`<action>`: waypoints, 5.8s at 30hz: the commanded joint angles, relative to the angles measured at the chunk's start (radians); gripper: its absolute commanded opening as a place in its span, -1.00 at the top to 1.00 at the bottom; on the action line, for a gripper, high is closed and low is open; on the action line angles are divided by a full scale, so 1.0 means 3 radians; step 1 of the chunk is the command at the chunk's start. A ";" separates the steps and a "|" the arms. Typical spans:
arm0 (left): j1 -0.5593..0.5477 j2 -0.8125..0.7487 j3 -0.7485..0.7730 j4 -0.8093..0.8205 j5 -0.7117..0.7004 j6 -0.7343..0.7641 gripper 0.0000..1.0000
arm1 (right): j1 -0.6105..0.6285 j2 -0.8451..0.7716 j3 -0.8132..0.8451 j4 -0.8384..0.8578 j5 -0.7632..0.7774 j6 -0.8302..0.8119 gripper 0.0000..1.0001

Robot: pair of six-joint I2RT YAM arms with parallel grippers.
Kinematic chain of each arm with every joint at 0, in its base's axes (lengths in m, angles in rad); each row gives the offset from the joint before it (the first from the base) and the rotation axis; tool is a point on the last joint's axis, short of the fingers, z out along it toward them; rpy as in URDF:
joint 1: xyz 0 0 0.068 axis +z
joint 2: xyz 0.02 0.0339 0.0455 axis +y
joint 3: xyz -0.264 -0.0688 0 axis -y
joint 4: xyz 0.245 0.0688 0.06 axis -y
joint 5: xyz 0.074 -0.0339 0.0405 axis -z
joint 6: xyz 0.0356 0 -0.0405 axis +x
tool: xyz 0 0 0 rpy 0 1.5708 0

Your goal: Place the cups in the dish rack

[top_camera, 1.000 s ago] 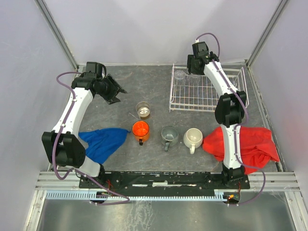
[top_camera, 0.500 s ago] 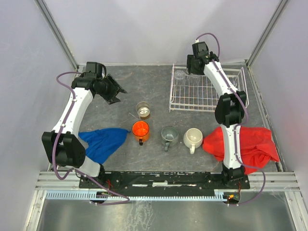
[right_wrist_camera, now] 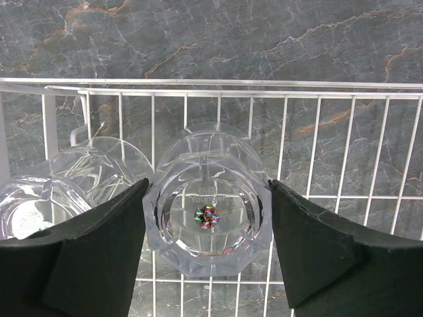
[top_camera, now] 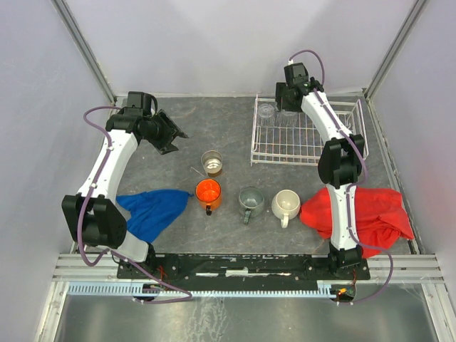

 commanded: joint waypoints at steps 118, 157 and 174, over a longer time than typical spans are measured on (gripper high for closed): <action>-0.0658 -0.0771 -0.1439 0.3349 0.1559 -0.2060 0.94 | 0.0084 -0.4082 -0.4581 0.3745 -0.3244 0.4101 -1.00; -0.0950 -0.0886 -0.2184 0.4482 0.1459 -0.3523 0.95 | 0.0402 -0.3097 -0.4349 0.4868 -0.3137 0.4651 -0.94; -0.0951 -0.0804 -0.2171 0.4507 0.1497 -0.3508 0.95 | 0.0424 -0.3045 -0.4370 0.4877 -0.3111 0.4627 0.07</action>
